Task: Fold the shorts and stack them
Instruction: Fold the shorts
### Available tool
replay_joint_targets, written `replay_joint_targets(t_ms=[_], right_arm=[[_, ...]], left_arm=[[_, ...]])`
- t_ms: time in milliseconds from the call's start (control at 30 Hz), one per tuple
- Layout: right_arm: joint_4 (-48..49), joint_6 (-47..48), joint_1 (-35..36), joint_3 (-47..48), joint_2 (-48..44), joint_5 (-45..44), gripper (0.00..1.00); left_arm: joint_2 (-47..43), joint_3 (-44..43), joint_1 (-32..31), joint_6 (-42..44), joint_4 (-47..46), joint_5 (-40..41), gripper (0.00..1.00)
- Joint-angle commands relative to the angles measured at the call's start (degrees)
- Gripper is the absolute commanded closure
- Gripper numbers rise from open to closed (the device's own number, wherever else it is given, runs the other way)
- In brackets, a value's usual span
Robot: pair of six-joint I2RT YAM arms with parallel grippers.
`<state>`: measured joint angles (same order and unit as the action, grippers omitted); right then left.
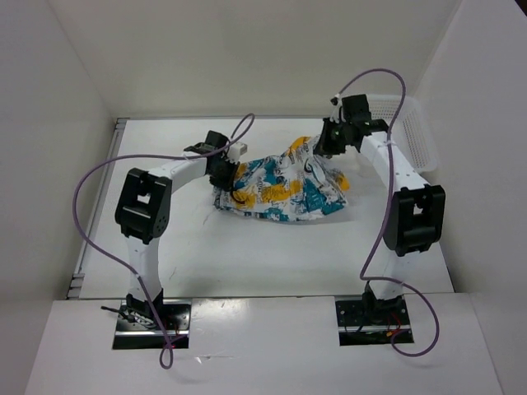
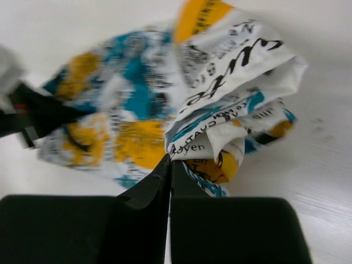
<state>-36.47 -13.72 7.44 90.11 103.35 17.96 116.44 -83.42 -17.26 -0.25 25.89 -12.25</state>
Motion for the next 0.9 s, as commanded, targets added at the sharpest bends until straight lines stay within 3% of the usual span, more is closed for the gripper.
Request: replay_joint_targets(t_ms=[0, 133, 333, 667, 867], right_arm=[[-2.56, -3.50, 7.90, 8.23, -0.54, 4.01, 1.00], [-1.24, -8.69, 15.82, 17.28, 7.72, 4.54, 1.00], [-2.38, -13.79, 24.62, 28.10, 18.99, 1.74, 1.00], [-3.96, -15.11, 26.65, 26.35, 19.87, -6.18, 1.00], [-2.82, -16.78, 30.08, 31.53, 24.78, -7.76, 1.00]], left_arm=[[3.26, -4.82, -3.56, 0.25, -2.60, -0.32, 1.00], [5.73, -8.95, -7.17, 0.25, -3.13, -1.10, 1.00], [6.34, -9.66, -7.18, 0.25, -3.65, -3.48, 1.00], [3.53, -3.95, 1.52, 0.25, -6.98, -11.91, 0.99], [5.73, -3.33, 2.05, 0.25, -11.56, -24.91, 0.99]])
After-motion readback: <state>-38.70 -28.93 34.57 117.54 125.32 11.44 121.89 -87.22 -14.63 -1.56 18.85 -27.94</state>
